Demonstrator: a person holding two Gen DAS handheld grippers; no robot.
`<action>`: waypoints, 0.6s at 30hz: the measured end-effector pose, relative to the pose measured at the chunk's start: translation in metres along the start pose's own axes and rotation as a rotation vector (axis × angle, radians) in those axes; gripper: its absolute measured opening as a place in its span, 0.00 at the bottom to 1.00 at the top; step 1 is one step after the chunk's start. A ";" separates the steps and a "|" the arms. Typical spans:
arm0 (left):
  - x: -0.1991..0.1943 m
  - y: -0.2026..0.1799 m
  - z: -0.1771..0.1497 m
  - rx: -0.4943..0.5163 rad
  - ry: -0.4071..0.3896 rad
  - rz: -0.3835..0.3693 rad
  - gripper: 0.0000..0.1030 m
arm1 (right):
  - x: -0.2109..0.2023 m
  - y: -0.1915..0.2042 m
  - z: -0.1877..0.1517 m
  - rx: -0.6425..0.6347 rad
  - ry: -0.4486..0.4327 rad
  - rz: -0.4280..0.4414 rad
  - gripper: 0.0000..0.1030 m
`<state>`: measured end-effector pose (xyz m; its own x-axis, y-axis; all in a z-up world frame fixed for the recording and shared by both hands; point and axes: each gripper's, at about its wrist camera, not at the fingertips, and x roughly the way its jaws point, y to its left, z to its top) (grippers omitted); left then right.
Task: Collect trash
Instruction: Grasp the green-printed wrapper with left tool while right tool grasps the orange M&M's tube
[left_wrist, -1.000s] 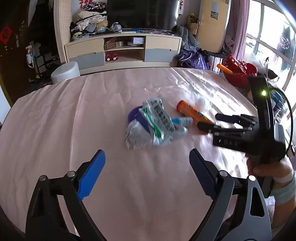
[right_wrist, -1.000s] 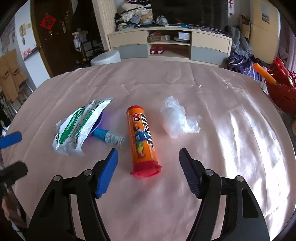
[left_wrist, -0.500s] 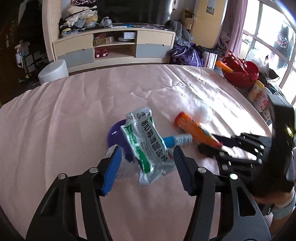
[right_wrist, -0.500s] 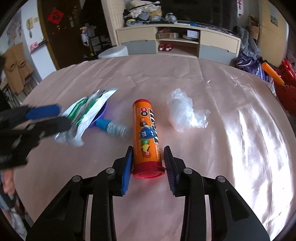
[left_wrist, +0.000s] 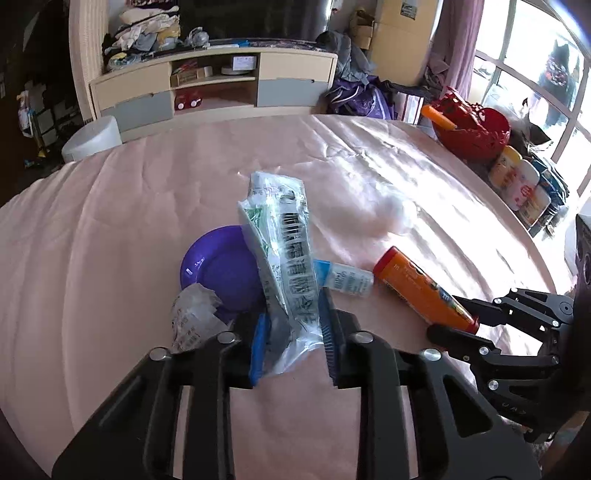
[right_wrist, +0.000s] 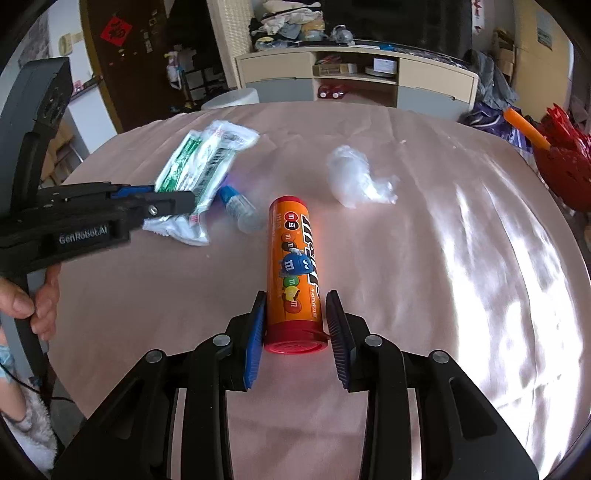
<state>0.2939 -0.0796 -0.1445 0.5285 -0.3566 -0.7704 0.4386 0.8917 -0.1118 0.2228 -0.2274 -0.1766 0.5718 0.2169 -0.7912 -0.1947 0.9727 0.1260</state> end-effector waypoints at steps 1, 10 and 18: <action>-0.004 -0.001 -0.001 0.002 -0.008 0.003 0.08 | -0.002 0.000 -0.001 0.005 -0.002 0.000 0.32; -0.067 -0.015 -0.019 0.022 -0.089 0.040 0.08 | -0.044 0.012 -0.015 -0.003 -0.067 0.010 0.32; -0.132 -0.033 -0.069 0.032 -0.124 0.071 0.08 | -0.100 0.034 -0.044 -0.035 -0.130 0.019 0.32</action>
<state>0.1592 -0.0423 -0.0824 0.6439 -0.3263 -0.6921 0.4190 0.9072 -0.0379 0.1239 -0.2197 -0.1196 0.6658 0.2463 -0.7043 -0.2332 0.9653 0.1172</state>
